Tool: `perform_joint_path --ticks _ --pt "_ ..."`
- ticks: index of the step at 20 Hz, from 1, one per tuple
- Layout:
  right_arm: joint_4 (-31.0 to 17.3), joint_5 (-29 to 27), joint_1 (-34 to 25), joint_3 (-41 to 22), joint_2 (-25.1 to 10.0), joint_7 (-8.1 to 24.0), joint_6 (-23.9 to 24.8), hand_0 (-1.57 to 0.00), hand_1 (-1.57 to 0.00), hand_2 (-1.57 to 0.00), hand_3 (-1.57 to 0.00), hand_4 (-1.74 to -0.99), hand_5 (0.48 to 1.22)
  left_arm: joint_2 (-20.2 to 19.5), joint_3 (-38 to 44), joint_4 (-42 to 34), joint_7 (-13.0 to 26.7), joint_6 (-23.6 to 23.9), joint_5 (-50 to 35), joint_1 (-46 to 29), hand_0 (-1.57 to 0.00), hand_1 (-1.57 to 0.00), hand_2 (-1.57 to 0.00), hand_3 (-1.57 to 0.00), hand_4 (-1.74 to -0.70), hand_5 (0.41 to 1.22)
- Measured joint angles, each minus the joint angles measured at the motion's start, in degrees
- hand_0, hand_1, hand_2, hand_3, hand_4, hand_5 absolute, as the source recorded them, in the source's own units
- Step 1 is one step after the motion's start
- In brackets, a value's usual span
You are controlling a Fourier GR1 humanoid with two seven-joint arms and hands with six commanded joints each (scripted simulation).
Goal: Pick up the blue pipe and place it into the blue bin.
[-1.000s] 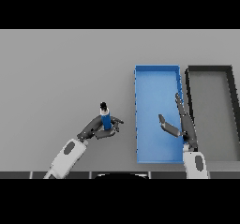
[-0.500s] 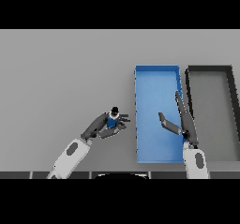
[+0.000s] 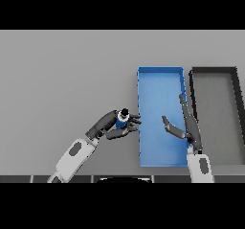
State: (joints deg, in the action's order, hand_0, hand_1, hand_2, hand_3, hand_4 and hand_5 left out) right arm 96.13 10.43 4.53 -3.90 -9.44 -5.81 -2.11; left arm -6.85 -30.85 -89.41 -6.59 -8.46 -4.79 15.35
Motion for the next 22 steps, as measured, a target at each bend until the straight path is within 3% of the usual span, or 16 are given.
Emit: perform_joint_path --ticks 2,4,6,9,11,12,13,14,18,22 --pt "-0.9 0.0 -0.2 0.2 0.2 -0.1 0.2 0.00 0.00 0.00 0.00 -1.151 0.643 -0.4 0.6 -0.1 1.7 -0.6 0.2 0.3 -1.57 -1.57 -1.57 -1.57 -1.47 1.220" --pt "1.1 0.2 1.5 -0.1 0.5 -1.0 0.6 0.00 0.00 0.00 0.00 -1.141 0.643 -0.2 0.7 -0.2 1.4 -0.9 0.8 0.0 -1.57 -1.57 -1.57 -1.57 -1.47 1.220" --pt "3.4 1.7 5.1 -1.1 2.9 -0.7 3.0 0.00 0.00 0.00 0.00 -1.138 0.643 0.8 0.4 -0.3 2.2 -0.9 1.4 -0.1 -1.57 -1.57 -1.57 -1.57 -1.47 1.220" --pt "7.0 4.2 11.8 -2.5 7.2 -0.6 7.5 0.00 0.00 0.00 0.00 -1.191 0.642 1.3 1.1 0.6 2.5 -1.3 2.1 0.4 -1.57 -1.57 -1.57 -1.57 -1.47 1.220" --pt "8.6 5.1 13.2 -3.2 9.0 0.5 9.3 0.00 0.00 -0.02 0.00 -1.187 0.642 1.4 1.0 0.7 2.6 -2.2 2.5 0.1 -1.57 -1.57 -1.57 -1.57 -1.47 1.220" --pt "9.9 4.9 13.9 -3.3 9.0 -0.7 9.2 0.00 0.00 -0.04 0.00 -1.195 0.648 1.6 1.2 0.9 1.9 -2.6 2.4 -0.2 -1.57 -1.57 -1.57 -1.57 -1.47 1.221" --pt "11.0 1.4 13.6 -3.4 9.2 -3.8 6.9 0.00 -0.01 -0.07 0.00 -1.198 0.641 1.6 1.3 0.3 1.7 -2.8 2.4 -0.4 -1.57 -1.57 -1.57 -1.57 -1.47 1.221" --pt "12.5 -3.5 13.7 -2.9 8.7 -4.3 3.7 0.00 -0.02 -0.09 0.00 -1.202 0.624 1.5 1.7 0.3 2.0 -3.0 2.5 -0.2 -1.57 -1.57 -1.57 -1.57 -1.47 1.221" --pt "19.8 -16.7 9.2 -2.7 2.2 4.8 -6.8 0.00 -0.02 -0.12 0.00 -1.228 0.588 2.4 1.5 -1.1 2.6 -3.7 3.0 -0.8 -1.57 -1.57 -1.57 -1.57 -1.47 1.221" --pt "23.5 -22.4 0.7 -5.0 -2.3 14.9 -11.1 0.00 -0.01 -0.10 0.00 -1.261 0.560 3.2 2.3 -1.2 4.4 -4.1 3.5 -0.6 -1.57 -1.57 -1.57 -1.57 -1.47 1.221"
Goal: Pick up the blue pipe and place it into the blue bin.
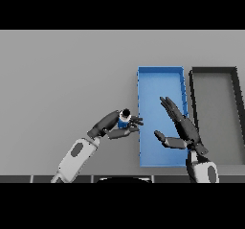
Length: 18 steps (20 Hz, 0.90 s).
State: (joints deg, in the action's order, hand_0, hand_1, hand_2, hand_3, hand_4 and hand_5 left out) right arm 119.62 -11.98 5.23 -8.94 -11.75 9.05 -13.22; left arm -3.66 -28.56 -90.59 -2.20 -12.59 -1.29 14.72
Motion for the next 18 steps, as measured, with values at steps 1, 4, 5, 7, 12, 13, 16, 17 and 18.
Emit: perform_joint_path --ticks 1,4,5,7,12,13,16,17,18 --pt "0.1 -0.1 -2.4 -0.6 -0.9 1.9 -0.6 0.00 -0.01 -0.09 0.00 -1.270 0.558 -0.2 0.1 0.1 -0.2 -0.1 0.7 -0.2 -1.57 -1.57 -1.57 -1.57 -1.47 1.221" --pt "-0.1 0.2 -9.7 -2.9 -2.5 6.6 -1.6 0.00 0.00 -0.05 0.00 -1.296 0.556 0.3 0.7 0.6 -0.1 -0.7 1.3 0.1 -1.57 -1.57 -1.57 -1.57 -1.47 1.221" --pt "0.2 0.4 -10.5 -4.2 -2.5 7.6 -2.2 0.00 0.00 -0.04 0.00 -1.298 0.559 0.3 1.1 1.2 -0.1 -0.6 2.1 0.4 -1.57 -1.57 -1.57 -1.57 -1.47 1.221" --pt "0.0 -0.5 -14.1 -5.6 -2.2 8.0 -3.4 0.00 0.00 -0.04 0.00 -1.300 0.560 0.5 1.5 1.7 -1.1 -1.6 2.3 0.3 -1.57 -1.57 -1.57 -1.57 -1.47 1.221" --pt "-3.1 -1.4 -21.8 -9.0 0.1 12.3 -5.0 0.00 0.00 -0.05 0.00 -1.242 0.551 1.8 2.1 1.8 -1.2 -3.1 2.4 0.2 -1.57 -1.57 -1.57 -1.57 -1.46 1.221" --pt "-4.2 -0.7 -23.6 -9.6 0.6 13.2 -5.2 0.00 -0.01 -0.06 0.00 -1.232 0.545 1.5 2.7 1.6 -0.9 -4.1 1.5 0.4 -1.57 -1.57 -1.57 -1.57 -1.47 1.221" --pt "-6.8 -0.7 -28.1 -10.0 1.3 14.9 -5.9 -0.02 -0.03 -0.08 0.00 -1.196 0.526 1.7 3.0 1.1 -0.1 -5.4 1.1 -0.4 -1.57 -1.57 -1.57 -1.57 -1.47 1.221" --pt "-7.7 -0.9 -28.9 -10.1 1.6 15.6 -6.2 -0.02 -0.03 -0.08 0.00 -1.186 0.521 1.8 3.4 1.5 0.3 -5.1 1.8 0.0 -1.57 -1.57 -1.57 -1.57 -1.47 1.221" --pt "-8.9 -0.8 -30.2 -9.8 1.8 15.9 -6.3 -0.03 -0.04 -0.09 0.00 -1.184 0.516 2.0 3.6 1.7 0.4 -4.8 2.7 0.4 -1.57 -1.57 -1.57 -1.57 -1.47 1.221"
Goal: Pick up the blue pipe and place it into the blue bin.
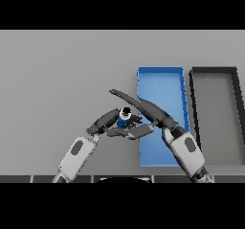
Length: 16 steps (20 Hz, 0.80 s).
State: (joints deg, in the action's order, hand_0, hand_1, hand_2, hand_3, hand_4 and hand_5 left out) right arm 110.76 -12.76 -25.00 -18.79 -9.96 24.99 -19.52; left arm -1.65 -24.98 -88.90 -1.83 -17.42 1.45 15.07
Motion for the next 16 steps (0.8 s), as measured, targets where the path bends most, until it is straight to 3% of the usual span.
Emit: perform_joint_path --ticks 2,3,5,8,9,10,13,16 --pt "-2.6 0.0 -2.3 0.0 0.6 0.1 -1.1 -0.07 -0.11 -0.17 -0.04 -1.204 0.497 0.0 0.3 0.1 -1.0 -0.4 0.8 -0.4 -1.57 -1.57 -1.57 -1.57 -1.47 1.221" --pt "-3.4 -0.2 -3.5 -0.1 0.6 0.5 -1.7 -0.17 -0.22 -0.26 -0.13 -1.233 0.487 0.3 0.3 -0.1 0.0 -0.3 1.1 -0.6 -1.57 -1.57 -1.57 -1.57 -1.46 1.221" --pt "-5.8 0.5 -4.6 -0.9 1.8 -0.4 -2.8 -0.51 -0.53 -0.54 -0.40 -1.331 0.489 0.8 0.7 0.1 -0.3 -1.3 0.5 -1.1 -1.57 -1.57 -1.57 -1.57 -1.56 1.221" --pt "-5.9 0.1 -5.9 -1.0 2.9 -1.3 -2.6 -1.01 -1.02 -1.04 -0.87 -1.514 0.550 0.9 -0.3 -1.5 2.8 -0.8 1.9 -2.1 -1.57 -1.57 -1.57 -1.57 -1.64 1.221" --pt "-5.7 -0.4 -5.6 -1.1 2.8 -0.8 -2.7 -1.13 -1.13 -1.15 -0.95 -1.551 0.596 1.3 0.2 -1.2 4.1 -0.1 2.4 -1.2 -1.57 -1.57 -1.57 -1.51 -1.66 1.221" --pt "-5.6 -1.3 -5.8 -1.1 3.2 0.1 -2.5 -1.22 -1.22 -1.23 -1.02 -1.581 0.650 1.2 0.6 -0.5 2.7 -0.7 2.1 -1.6 -1.57 -1.57 -1.57 -1.52 -1.68 1.221" --pt "-6.0 -2.2 -5.0 -1.6 4.3 -0.6 -2.2 -1.39 -1.39 -1.40 -1.25 -1.648 0.929 2.3 1.9 -0.7 0.7 -2.3 -0.7 -1.5 -1.57 -1.57 -1.57 -1.49 -1.71 1.221" --pt "-6.4 -0.3 -4.5 -2.6 4.3 -3.3 -2.1 -1.48 -1.48 -1.48 -1.40 -1.692 1.071 2.9 2.5 -0.2 0.5 -2.9 -0.8 -1.5 -1.57 -1.57 -1.57 -1.44 -1.72 1.221"
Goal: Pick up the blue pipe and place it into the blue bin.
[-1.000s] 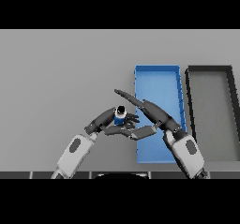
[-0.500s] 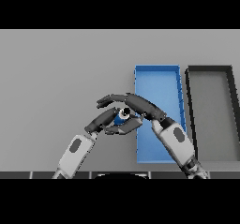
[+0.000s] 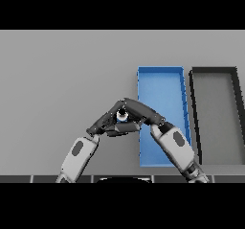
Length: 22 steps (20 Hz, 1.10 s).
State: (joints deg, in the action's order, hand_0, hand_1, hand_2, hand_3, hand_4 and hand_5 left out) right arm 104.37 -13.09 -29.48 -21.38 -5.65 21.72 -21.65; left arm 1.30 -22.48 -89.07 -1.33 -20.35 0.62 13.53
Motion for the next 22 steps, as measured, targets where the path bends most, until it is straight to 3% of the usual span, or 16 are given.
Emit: perform_joint_path --ticks 3,7,8,9,12,14,16,17,19,20,22 --pt "0.2 0.4 -0.4 -0.3 0.1 -0.5 0.0 -1.52 -1.52 -1.53 -1.48 -1.716 1.144 -0.1 0.5 -0.2 -0.6 0.1 0.5 0.4 -1.57 -1.57 -1.57 -1.43 -1.73 1.221" --pt "0.3 2.5 1.0 -0.7 2.0 -1.8 2.2 -1.55 -1.55 -1.55 -1.54 -1.731 1.190 -0.7 0.6 -0.8 0.0 0.6 2.0 0.4 -1.57 -1.57 -1.57 -1.45 -1.72 1.221" --pt "0.6 2.9 1.7 -0.3 1.8 -3.0 2.0 -1.56 -1.56 -1.56 -1.54 -1.733 1.196 -1.1 0.4 -0.7 -1.4 1.7 3.9 0.4 -1.46 -1.34 -1.29 -1.17 -1.60 1.221" --pt "1.0 3.3 1.4 -0.5 2.2 -2.8 2.3 -1.56 -1.56 -1.56 -1.55 -1.734 1.201 -1.3 0.0 -1.7 -1.9 2.2 5.1 -0.1 -1.17 -1.07 -1.03 -0.93 -1.47 1.221" --pt "1.7 3.4 1.5 -0.2 2.9 1.3 2.4 -1.56 -1.56 -1.56 -1.56 -1.738 1.211 -2.4 0.2 -0.8 -1.9 -2.1 5.7 0.6 -0.60 -0.55 -0.53 -0.48 -1.21 1.221" --pt "2.8 3.7 1.8 0.1 3.5 3.6 2.2 -1.57 -1.57 -1.57 -1.56 -1.739 1.214 -2.7 0.5 -0.9 -2.9 -3.2 7.3 0.4 -0.38 -0.35 -0.34 -0.30 -1.08 1.029" --pt "2.2 5.2 1.2 0.4 4.7 4.8 2.3 -1.57 -1.57 -1.57 -1.57 -1.740 1.217 -1.9 0.8 -0.3 0.2 -2.8 7.2 0.9 -0.24 -0.22 -0.22 -0.19 -1.02 0.848" --pt "1.7 5.8 1.1 0.7 4.8 3.3 1.8 -1.57 -1.57 -1.57 -1.57 -1.740 1.218 -2.5 1.2 -1.3 1.5 -2.8 6.5 0.2 -0.20 -0.18 -0.17 -0.16 -1.00 0.770" --pt "2.2 6.3 1.7 1.2 5.3 3.3 1.3 -1.57 -1.57 -1.57 -1.57 -1.740 1.219 -2.0 1.1 -1.4 2.4 -2.4 5.9 -0.1 -0.12 -0.11 -0.11 -0.10 -0.97 0.647" --pt "2.3 7.2 2.1 0.6 6.1 2.2 1.2 -1.57 -1.57 -1.57 -1.57 -1.740 1.219 -2.1 1.6 -1.6 4.4 -2.6 5.1 0.3 -0.10 -0.09 -0.09 -0.08 -0.97 0.603" --pt "2.7 6.2 3.1 1.0 6.6 1.4 0.5 -1.57 -1.57 -1.57 -1.57 -1.741 1.220 -2.0 1.3 -1.5 4.6 -2.2 5.2 -0.5 -0.06 -0.06 -0.06 -0.05 -0.96 0.538"
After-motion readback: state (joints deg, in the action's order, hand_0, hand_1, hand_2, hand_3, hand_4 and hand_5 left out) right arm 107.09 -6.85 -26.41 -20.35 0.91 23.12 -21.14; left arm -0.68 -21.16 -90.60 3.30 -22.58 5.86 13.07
